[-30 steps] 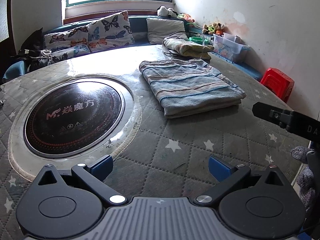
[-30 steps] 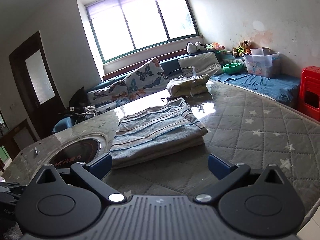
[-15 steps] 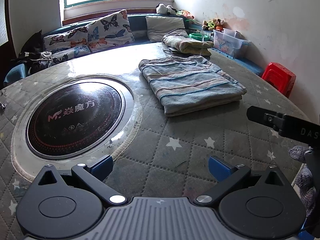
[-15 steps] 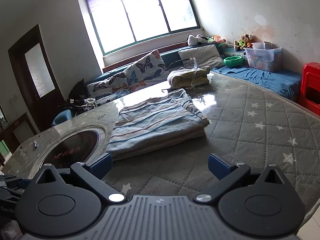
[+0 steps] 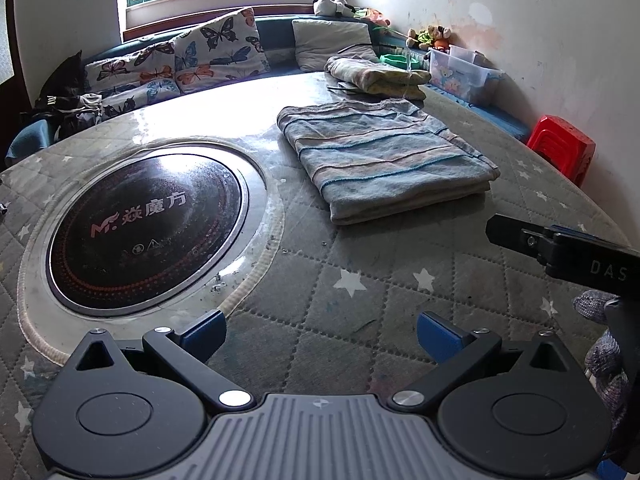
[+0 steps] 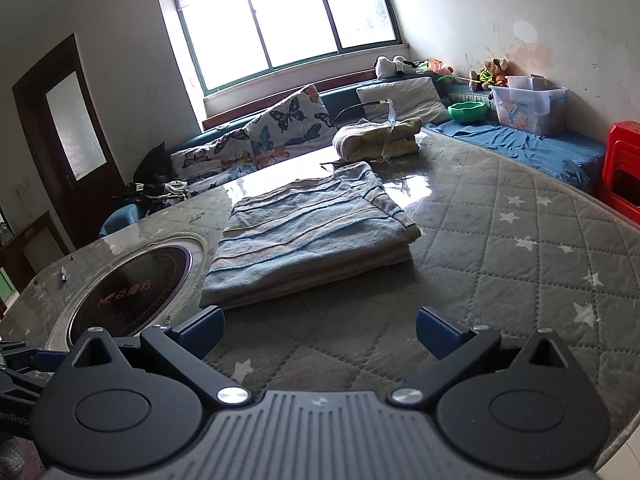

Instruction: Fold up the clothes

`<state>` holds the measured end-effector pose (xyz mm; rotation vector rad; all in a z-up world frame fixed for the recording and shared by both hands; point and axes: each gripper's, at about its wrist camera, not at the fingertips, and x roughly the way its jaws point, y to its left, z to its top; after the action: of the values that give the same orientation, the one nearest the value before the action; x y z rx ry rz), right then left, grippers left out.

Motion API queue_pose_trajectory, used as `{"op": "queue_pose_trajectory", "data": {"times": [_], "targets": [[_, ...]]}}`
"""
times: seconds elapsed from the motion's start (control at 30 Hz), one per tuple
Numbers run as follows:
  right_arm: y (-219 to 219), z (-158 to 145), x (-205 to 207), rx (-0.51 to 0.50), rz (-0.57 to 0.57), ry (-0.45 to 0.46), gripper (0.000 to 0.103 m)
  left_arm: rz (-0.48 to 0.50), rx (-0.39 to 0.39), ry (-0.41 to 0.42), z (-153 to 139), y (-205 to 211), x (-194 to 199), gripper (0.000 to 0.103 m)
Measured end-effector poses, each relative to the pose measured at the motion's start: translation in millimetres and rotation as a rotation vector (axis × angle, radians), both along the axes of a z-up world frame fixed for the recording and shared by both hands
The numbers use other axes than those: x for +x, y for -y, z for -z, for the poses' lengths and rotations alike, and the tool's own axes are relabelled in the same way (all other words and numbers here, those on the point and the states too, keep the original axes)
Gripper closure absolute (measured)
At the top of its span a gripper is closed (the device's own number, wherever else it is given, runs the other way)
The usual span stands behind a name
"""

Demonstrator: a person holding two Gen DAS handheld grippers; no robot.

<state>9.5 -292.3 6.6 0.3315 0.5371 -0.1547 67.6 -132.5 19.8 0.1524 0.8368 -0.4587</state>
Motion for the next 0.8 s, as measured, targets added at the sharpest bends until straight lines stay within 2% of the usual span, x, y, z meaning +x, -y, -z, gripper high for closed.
{"op": "queue_pose_trajectory", "data": {"times": [0.8], "targets": [[11,10,20,-0.014,0.008,-0.057,0.000,0.005,0.036,-0.054,12,16,21,0.000]]}}
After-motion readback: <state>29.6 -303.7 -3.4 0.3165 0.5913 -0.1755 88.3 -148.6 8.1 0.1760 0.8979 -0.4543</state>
